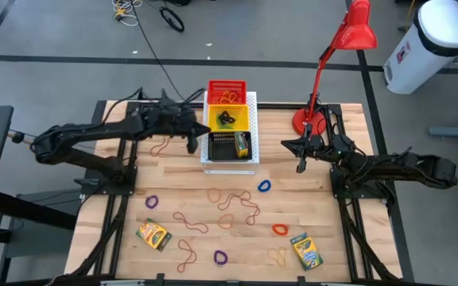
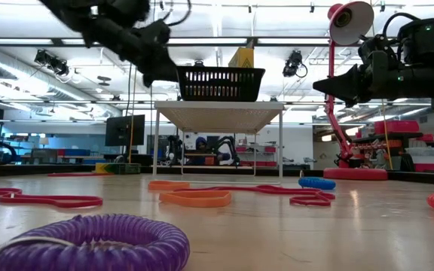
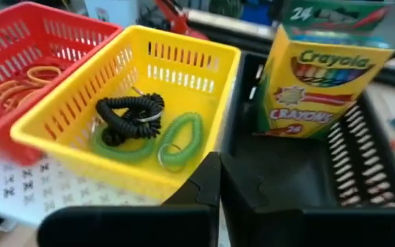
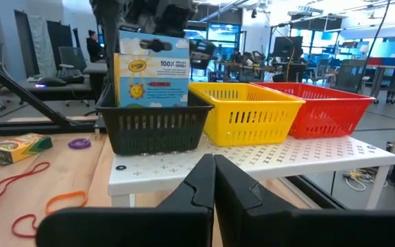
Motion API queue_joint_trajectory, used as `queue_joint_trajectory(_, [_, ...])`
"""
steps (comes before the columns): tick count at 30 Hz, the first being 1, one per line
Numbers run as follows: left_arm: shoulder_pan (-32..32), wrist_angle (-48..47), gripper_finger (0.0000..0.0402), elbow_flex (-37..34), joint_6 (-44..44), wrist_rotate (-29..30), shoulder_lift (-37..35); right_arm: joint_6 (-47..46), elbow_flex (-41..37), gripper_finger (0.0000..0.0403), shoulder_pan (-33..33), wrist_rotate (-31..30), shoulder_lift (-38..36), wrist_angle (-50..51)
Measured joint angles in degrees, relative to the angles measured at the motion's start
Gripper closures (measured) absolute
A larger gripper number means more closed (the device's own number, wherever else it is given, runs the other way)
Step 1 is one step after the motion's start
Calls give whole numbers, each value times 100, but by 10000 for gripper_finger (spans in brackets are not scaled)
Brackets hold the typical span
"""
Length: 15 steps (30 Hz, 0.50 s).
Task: Pick & Place Office Desk Supplies
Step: Put the yellow crayon box into the black bin on the shelf
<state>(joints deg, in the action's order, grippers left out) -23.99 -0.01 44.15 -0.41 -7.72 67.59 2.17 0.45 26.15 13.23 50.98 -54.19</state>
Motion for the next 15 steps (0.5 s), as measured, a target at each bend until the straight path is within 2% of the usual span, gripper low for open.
queue_joint_trajectory(4, [-46,303,393,-303,-241,422,-441,0,0,396,0,0,0,-3])
queue_joint_trajectory(6, [-163,290,394,-149,-258,718,-469,21,0,396,0,0,0,-38])
queue_joint_trajectory(8, [-339,208,397,158,-204,738,-378,62,-2,396,0,0,0,-151])
queue_joint_trajectory(12, [-671,-684,396,906,30,324,-68,151,-2,396,0,0,-2,-348])
queue_joint_trajectory(15, [-834,-1484,393,1244,217,506,12,151,-2,396,0,0,-2,-377])
